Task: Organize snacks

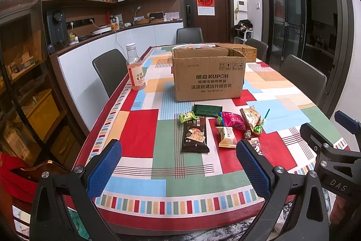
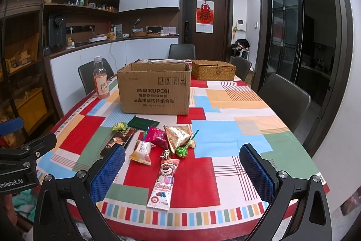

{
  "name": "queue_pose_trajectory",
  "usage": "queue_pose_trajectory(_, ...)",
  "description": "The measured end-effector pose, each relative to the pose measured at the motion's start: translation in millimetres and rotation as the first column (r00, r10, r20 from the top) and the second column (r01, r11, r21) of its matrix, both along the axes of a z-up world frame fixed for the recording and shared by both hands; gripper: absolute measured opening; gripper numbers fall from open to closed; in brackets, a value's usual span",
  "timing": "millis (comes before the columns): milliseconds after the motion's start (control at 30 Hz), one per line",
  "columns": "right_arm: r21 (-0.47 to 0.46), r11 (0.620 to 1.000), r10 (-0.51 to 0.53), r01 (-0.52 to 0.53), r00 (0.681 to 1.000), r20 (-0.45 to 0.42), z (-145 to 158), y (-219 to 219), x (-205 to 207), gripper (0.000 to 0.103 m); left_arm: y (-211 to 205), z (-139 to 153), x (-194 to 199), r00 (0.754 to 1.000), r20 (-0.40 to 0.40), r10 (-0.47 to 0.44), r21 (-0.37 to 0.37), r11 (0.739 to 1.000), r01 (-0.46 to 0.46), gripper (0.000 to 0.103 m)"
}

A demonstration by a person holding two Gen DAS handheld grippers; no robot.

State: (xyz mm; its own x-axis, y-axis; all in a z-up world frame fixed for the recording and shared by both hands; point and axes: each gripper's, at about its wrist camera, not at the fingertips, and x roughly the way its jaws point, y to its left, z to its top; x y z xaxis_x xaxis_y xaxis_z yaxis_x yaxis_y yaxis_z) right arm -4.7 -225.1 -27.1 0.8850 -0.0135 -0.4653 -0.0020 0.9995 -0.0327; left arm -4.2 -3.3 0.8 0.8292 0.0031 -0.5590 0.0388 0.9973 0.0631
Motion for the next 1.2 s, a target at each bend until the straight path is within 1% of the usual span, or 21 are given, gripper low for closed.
queue_pose_trajectory(1200,-0.002,1.000,0.000,0.000,1.000,-0.002,0.0,0.0,0.4,0.102,1.4,-1.7,-2.8,1.000,-0.005,-0.004,-0.003,1.000,0.004,0.103)
